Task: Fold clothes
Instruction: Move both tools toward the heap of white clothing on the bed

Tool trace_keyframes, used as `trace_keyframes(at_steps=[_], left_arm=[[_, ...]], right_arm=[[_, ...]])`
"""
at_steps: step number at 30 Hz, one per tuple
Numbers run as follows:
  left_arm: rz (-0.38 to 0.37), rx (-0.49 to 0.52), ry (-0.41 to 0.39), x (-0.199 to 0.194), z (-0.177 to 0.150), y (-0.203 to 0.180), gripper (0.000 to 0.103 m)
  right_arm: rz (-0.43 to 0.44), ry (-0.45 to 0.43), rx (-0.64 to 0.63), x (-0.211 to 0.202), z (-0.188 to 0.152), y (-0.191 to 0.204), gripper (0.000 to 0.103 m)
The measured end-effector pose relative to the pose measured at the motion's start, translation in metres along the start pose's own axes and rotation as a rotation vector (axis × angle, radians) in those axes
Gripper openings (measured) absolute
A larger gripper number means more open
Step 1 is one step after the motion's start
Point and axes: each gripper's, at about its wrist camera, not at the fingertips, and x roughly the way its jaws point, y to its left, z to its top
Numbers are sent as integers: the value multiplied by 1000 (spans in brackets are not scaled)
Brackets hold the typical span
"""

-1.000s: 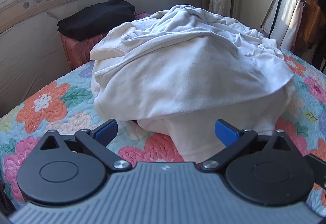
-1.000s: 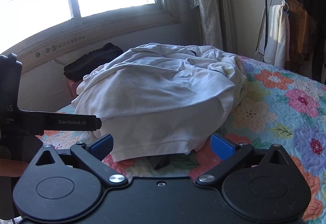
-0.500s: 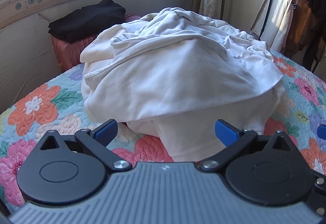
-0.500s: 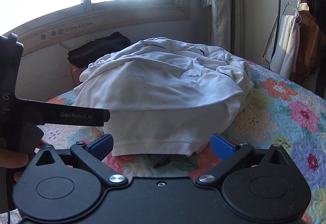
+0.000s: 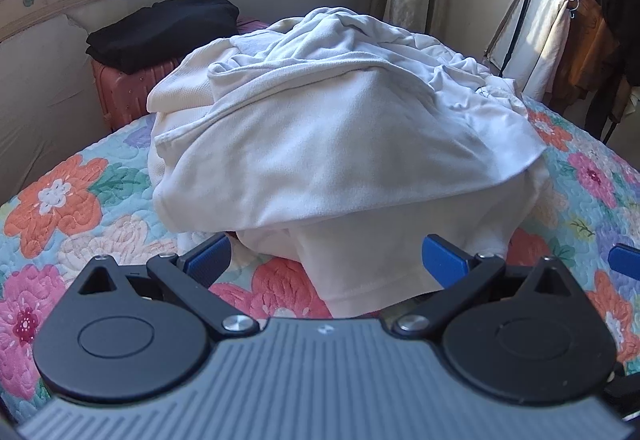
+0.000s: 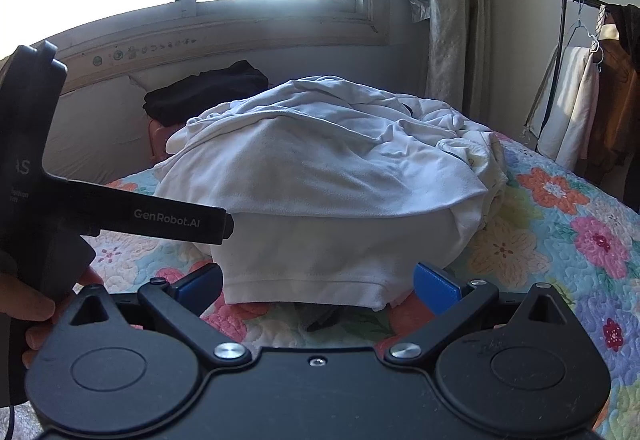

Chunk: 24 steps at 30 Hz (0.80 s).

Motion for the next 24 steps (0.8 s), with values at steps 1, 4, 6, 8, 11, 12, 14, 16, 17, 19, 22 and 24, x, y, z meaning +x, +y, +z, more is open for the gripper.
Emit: trace_keyframes(at_steps=[1, 4, 6, 8, 11, 12, 14, 16, 17, 19, 22, 24], left_arm=[[0, -1, 1, 0, 0, 0, 103], [0, -4, 4, 1, 0, 1, 103], [-3, -5, 6, 2, -1, 1, 103], [-3, -4, 8, 2, -1, 0, 103], [-3, -4, 10, 2, -1, 0, 103], [-3, -4, 10, 2, -1, 0, 103], [-2, -4, 14, 2, -1, 0, 103], [-2, -5, 16, 3, -1, 1, 103], [2, -4, 19, 3, -1, 0, 103], [8, -2, 24, 3, -2, 0, 103], [10, 0, 30, 5, -2, 0, 103], [10, 1, 33, 5, -2, 0, 103]], right_arm=[[0, -1, 3, 0, 0, 0, 103], [-1, 1, 11, 2, 0, -2, 103], [-2, 1, 7, 3, -1, -1, 103], [-11, 2, -6, 4, -2, 0, 103], [-14, 3, -17, 4, -3, 2, 103], [-14, 3, -17, 4, -3, 2, 103], [-13, 2, -15, 4, -3, 2, 103], [-13, 2, -10, 4, -3, 2, 103], [-13, 2, -9, 4, -3, 1, 103], [-18, 3, -14, 4, -4, 2, 103], [-25, 5, -26, 4, -6, 2, 103], [-26, 7, -27, 4, -7, 2, 103]])
